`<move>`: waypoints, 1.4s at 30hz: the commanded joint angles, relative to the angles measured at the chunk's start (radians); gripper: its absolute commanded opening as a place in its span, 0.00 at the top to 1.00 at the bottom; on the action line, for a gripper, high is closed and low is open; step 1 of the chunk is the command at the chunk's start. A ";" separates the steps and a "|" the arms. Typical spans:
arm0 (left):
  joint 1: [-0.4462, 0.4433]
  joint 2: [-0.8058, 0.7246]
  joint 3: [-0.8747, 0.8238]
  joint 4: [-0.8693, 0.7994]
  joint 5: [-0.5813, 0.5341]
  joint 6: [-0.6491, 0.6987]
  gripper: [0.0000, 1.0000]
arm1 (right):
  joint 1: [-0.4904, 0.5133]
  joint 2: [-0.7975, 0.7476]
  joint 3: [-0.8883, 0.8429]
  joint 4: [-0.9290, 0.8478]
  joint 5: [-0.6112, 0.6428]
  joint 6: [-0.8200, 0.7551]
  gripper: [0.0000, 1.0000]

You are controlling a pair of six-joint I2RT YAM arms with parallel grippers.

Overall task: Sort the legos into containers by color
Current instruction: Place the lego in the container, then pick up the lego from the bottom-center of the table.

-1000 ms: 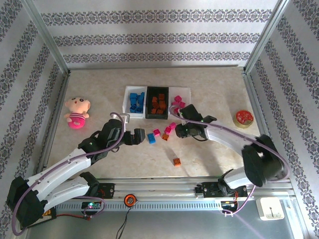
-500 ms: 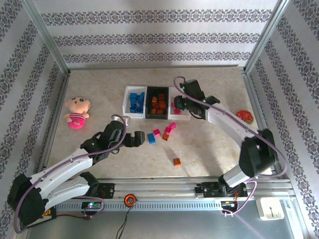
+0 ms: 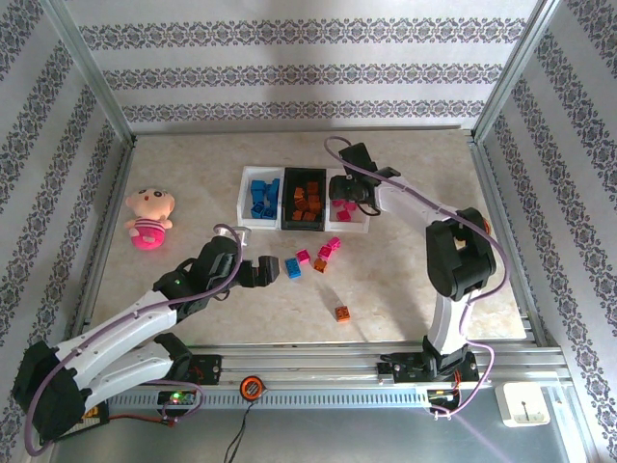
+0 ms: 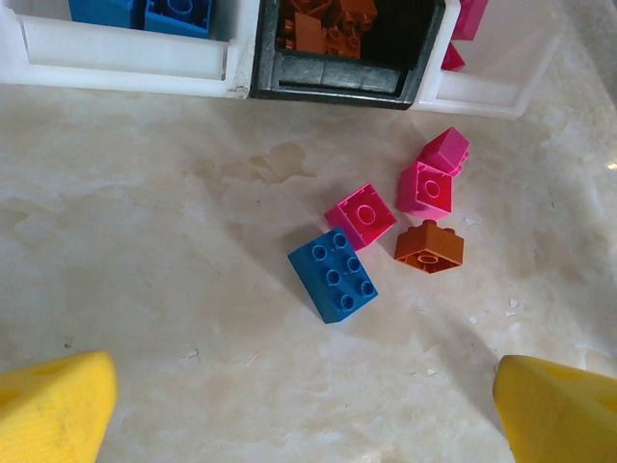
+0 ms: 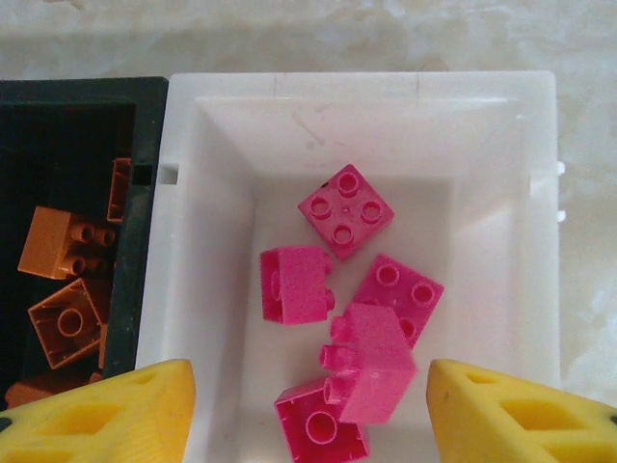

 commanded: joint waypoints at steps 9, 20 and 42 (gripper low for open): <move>0.015 -0.042 -0.030 0.008 -0.033 -0.001 0.00 | 0.140 -0.423 -0.372 -0.007 -0.023 0.016 0.32; 0.022 -0.039 -0.048 0.020 -0.044 -0.017 0.00 | 0.430 -0.694 -0.687 -0.118 -0.008 0.127 0.31; 0.027 0.007 -0.061 0.031 -0.041 -0.031 0.00 | 0.652 -0.479 -0.778 -0.020 0.039 0.245 0.49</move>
